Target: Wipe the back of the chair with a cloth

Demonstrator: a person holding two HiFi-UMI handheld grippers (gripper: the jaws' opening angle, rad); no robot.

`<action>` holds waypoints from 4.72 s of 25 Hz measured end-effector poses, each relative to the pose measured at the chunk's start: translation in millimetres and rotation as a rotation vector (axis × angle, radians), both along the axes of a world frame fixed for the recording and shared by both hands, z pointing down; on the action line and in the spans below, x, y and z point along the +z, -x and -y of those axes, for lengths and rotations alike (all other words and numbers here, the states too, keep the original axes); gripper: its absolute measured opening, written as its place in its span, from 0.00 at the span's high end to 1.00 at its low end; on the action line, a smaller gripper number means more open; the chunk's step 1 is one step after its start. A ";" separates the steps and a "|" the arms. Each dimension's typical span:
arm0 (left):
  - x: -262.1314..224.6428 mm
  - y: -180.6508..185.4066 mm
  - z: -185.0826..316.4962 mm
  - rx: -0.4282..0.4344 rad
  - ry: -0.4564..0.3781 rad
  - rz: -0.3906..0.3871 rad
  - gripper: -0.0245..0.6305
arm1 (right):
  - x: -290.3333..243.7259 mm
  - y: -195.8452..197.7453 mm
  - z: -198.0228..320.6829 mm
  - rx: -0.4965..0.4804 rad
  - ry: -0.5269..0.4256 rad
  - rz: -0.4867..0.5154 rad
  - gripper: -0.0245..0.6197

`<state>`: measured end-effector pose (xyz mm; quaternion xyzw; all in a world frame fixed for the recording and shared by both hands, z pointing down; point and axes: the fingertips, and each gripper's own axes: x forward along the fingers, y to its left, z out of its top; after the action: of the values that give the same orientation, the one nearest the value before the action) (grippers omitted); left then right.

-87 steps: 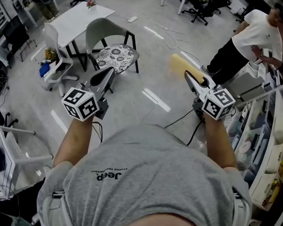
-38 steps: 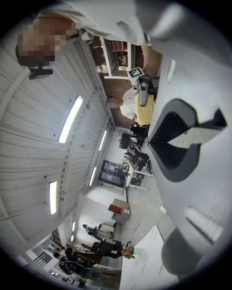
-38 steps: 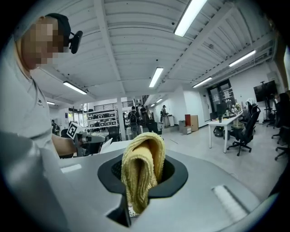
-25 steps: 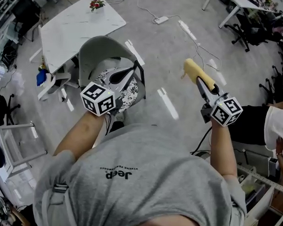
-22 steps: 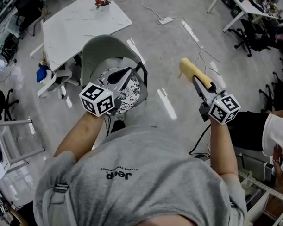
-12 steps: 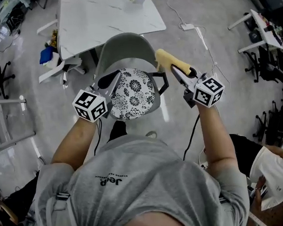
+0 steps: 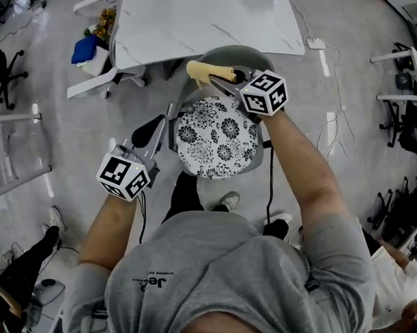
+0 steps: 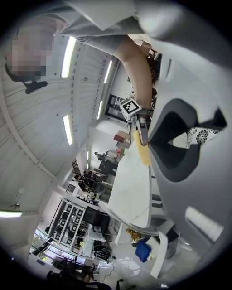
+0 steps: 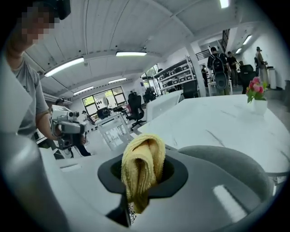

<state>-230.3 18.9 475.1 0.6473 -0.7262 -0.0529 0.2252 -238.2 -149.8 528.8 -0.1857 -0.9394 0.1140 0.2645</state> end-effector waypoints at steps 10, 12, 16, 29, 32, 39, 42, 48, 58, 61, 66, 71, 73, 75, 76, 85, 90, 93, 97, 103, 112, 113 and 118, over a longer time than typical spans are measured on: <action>40.9 22.0 -19.4 -0.036 0.034 -0.079 0.92 | 89.0 46.7 54.1 0.232 -0.067 -0.163 0.88; 41.7 21.8 -15.7 -0.030 0.029 -0.079 0.92 | 89.5 48.2 60.3 0.254 -0.056 -0.163 0.88; 39.9 20.1 -7.1 -0.009 0.027 -0.078 0.92 | 90.1 41.3 76.9 0.347 0.010 -0.170 0.88; 30.1 6.9 27.5 0.043 0.028 -0.065 0.92 | 85.3 -46.9 184.4 0.694 0.118 -0.203 0.88; 28.0 1.8 38.5 0.057 0.023 -0.062 0.92 | 81.1 -70.6 200.8 0.742 0.115 -0.200 0.89; 22.7 -10.9 52.5 0.080 0.001 -0.053 0.92 | 68.6 -109.9 223.6 0.723 0.062 -0.173 0.89; 23.5 -13.0 53.0 0.079 -0.003 -0.063 0.92 | 58.7 -100.3 194.9 0.536 -0.028 -0.143 0.89; 27.1 -10.9 41.7 0.065 -0.008 -0.068 0.92 | 64.6 -59.5 80.6 0.013 -0.171 -0.113 0.89; 42.8 17.8 0.7 -0.015 0.031 -0.094 0.92 | 111.5 31.0 2.9 -0.101 -0.098 -0.175 0.89; 49.3 27.2 -8.8 -0.033 0.037 -0.105 0.92 | 133.7 48.6 14.3 -0.007 -0.092 -0.240 0.89; 53.4 35.3 -10.5 -0.048 0.039 -0.115 0.92 | 141.1 51.3 25.4 0.073 -0.057 -0.247 0.88; 52.4 31.3 0.8 -0.016 0.036 -0.110 0.92 | 149.2 39.4 56.2 0.270 0.046 -0.269 0.88; 51.6 29.2 6.9 0.003 0.038 -0.104 0.92 | 152.2 29.2 76.8 0.373 0.086 -0.283 0.88; 50.0 27.1 13.9 0.014 0.039 -0.101 0.92 | 154.8 15.2 101.2 0.478 0.097 -0.298 0.88; 49.1 25.6 17.6 0.020 0.039 -0.100 0.92 | 155.6 7.0 113.4 0.529 0.102 -0.303 0.88; 45.2 2.1 51.2 0.092 0.025 -0.088 0.92 | 142.6 -77.7 194.8 0.846 0.176 -0.306 0.89; 38.4 -10.8 64.7 0.122 0.021 -0.079 0.92 | 132.5 -109.5 210.7 0.932 0.160 -0.290 0.89; 36.7 -15.7 67.6 0.120 0.012 -0.080 0.92 | 127.8 -119.6 213.9 0.937 0.138 -0.284 0.89; 38.2 -15.8 66.5 0.109 0.004 -0.085 0.92 | 123.1 -110.1 201.7 0.801 0.078 -0.285 0.89; 46.5 -7.1 57.8 0.079 0.015 -0.101 0.92 | 122.8 -51.4 105.3 0.287 0.051 -0.252 0.89; 68.7 15.6 24.2 0.022 0.047 -0.134 0.92 | 153.1 16.2 -34.1 -0.207 0.172 -0.268 0.89; 72.2 18.4 19.9 0.015 0.053 -0.138 0.92 | 160.2 23.6 -32.8 -0.177 0.178 -0.280 0.89; 84.3 31.5 5.4 -0.013 0.070 -0.155 0.92 | 181.0 47.3 -13.6 -0.018 0.173 -0.290 0.89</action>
<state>-261.8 13.5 559.4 0.6284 -0.7122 -0.0791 0.3027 -285.5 -136.2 709.7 -0.1977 -0.8765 0.2177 0.3811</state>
